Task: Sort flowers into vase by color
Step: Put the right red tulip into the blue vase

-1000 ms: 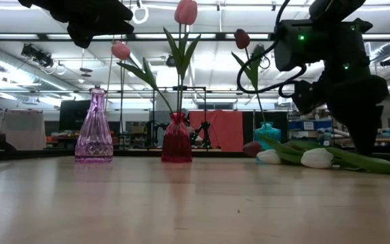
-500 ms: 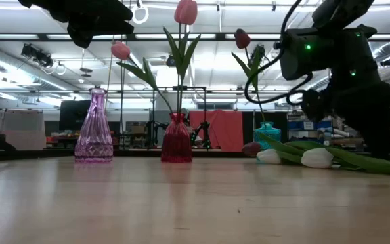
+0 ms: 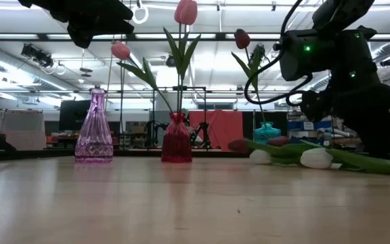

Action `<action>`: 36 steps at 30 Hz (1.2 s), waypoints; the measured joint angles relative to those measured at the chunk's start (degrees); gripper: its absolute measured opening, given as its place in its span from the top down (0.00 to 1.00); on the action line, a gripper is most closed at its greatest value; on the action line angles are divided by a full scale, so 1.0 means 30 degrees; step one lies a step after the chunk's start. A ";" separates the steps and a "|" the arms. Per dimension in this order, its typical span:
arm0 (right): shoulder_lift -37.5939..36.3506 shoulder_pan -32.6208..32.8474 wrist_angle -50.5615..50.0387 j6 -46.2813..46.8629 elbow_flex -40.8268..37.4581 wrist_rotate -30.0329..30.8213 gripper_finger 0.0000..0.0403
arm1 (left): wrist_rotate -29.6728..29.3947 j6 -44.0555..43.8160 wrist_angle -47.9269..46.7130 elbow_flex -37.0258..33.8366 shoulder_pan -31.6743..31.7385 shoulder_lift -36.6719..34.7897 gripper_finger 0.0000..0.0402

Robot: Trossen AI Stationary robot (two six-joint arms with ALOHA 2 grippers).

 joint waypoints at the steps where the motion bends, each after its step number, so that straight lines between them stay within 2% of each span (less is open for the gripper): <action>1: 0.0000 0.0000 -0.0321 -0.0042 0.0092 0.0082 0.97 | -0.0012 -0.0017 0.0072 0.0000 -0.0068 -0.0022 0.58; 5: -0.0146 0.0206 -0.1395 -0.0549 0.0822 0.1349 0.96 | -0.0114 0.0323 0.0696 0.0000 -0.0622 -0.0036 0.58; 13: -0.1520 0.0758 0.0648 -0.2634 0.2299 0.1494 0.97 | -0.0178 0.0114 0.0910 0.0000 -0.1423 -0.0015 0.58; 17: -0.2050 0.0782 0.3524 -0.4204 0.2350 0.1559 0.97 | -0.0207 -0.0372 0.1651 0.0000 -0.1485 0.0238 0.58; 24: -0.1885 0.1270 1.1492 -0.8316 0.2350 0.0115 0.97 | -0.0214 -0.0129 0.4442 -0.0006 -0.1373 0.2972 0.58; 30: -0.1887 0.1471 1.7406 -1.0306 0.2357 0.1082 0.97 | -0.0503 0.0148 0.7865 -0.0007 -0.0325 0.4966 0.58; 36: -0.1894 0.1549 2.0168 -1.1780 0.2357 0.2900 0.97 | -0.0471 0.0710 1.0297 0.0000 0.0733 0.6077 0.58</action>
